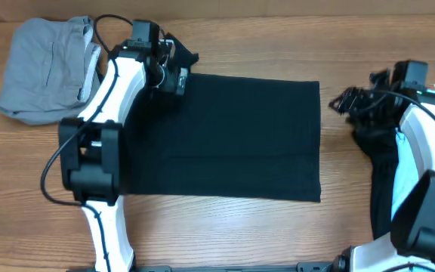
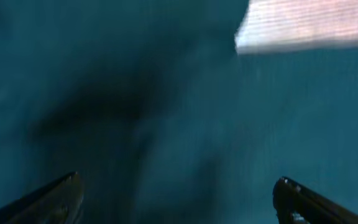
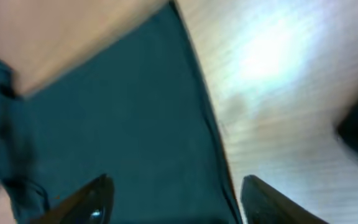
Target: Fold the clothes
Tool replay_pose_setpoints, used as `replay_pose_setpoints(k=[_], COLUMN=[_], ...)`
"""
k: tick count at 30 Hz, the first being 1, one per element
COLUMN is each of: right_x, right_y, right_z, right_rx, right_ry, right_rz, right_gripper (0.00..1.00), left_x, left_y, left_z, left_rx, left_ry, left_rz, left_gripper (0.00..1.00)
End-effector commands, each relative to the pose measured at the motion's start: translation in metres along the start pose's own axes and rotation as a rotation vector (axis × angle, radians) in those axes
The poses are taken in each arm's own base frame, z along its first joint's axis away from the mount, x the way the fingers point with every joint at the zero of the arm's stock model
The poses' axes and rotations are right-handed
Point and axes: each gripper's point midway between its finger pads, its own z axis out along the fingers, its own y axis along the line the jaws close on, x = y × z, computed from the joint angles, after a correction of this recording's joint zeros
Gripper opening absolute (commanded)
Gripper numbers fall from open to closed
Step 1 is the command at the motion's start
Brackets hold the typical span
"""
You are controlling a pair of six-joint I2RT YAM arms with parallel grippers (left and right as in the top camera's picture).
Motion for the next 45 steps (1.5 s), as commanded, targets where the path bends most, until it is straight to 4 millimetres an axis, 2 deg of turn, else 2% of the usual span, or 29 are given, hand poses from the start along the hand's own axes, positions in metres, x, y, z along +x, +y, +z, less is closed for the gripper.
replay_pose_setpoints(k=[1,6,7,11,14,18,21,25,28,31,35,37,40,43,44,45], right_x=[0.026,0.074,0.084,0.114,0.139,0.164,0.178,0.186,0.188,0.184,0.170,0.169,0.177,0.175,0.173,0.171], right_y=[-0.022,-0.044,-0.048,-0.059,-0.072,-0.077,-0.073,-0.061,-0.060,-0.070,-0.098,-0.110,-0.141,-0.142,-0.142,-0.142], right_z=[0.008,-0.006,-0.008,-0.006,0.005,0.022,0.033,0.042,0.043,0.043,0.034,0.025,0.003,0.004,0.005,0.006], right_rx=[0.078,0.217,0.242,0.271,0.287,0.237,0.162,0.082,0.086,0.142,0.310,0.385,0.614,0.623,0.620,0.616], right_ry=[0.124,0.301,0.339,0.432,0.484,0.521,0.541,0.551,0.555,0.534,0.470,0.467,0.466,0.451,0.444,0.434], right_rz=[0.093,0.176,0.191,0.230,0.256,0.282,0.273,0.263,0.253,0.259,0.326,0.343,0.385,0.393,0.391,0.389], right_gripper=[0.66,0.67,0.72,0.73,0.68,0.66,0.65,0.64,0.45,0.18,0.05,0.04,0.04,0.04,0.08,0.21], left_x=[-0.027,-0.002,0.002,0.018,0.040,0.068,0.088,0.099,0.102,0.105,0.105,0.105,0.105,0.104,0.104,0.105], left_y=[0.008,0.020,0.020,0.017,0.015,0.023,0.028,0.038,0.045,0.049,0.051,0.051,0.051,0.051,0.051,0.051], left_z=[-0.101,-0.176,-0.190,-0.234,-0.257,-0.260,-0.258,-0.259,-0.261,-0.261,-0.262,-0.262,-0.262,-0.262,-0.262,-0.262], left_rx=[-0.092,-0.213,-0.225,-0.238,-0.232,-0.231,-0.217,-0.213,-0.221,-0.224,-0.226,-0.226,-0.225,-0.225,-0.225,-0.225], left_ry=[-0.151,-0.164,-0.177,-0.223,-0.212,-0.129,-0.050,-0.013,-0.005,0.002,0.000,0.000,0.001,-0.001,-0.001,0.001], left_rz=[0.066,0.058,0.056,0.033,-0.034,-0.141,-0.193,-0.232,-0.255,-0.269,-0.270,-0.270,-0.270,-0.271,-0.271,-0.271], left_gripper=[1.00,1.00,1.00,1.00,1.00,1.00,1.00,1.00,1.00,1.00,1.00,1.00,1.00,1.00,1.00,1.00])
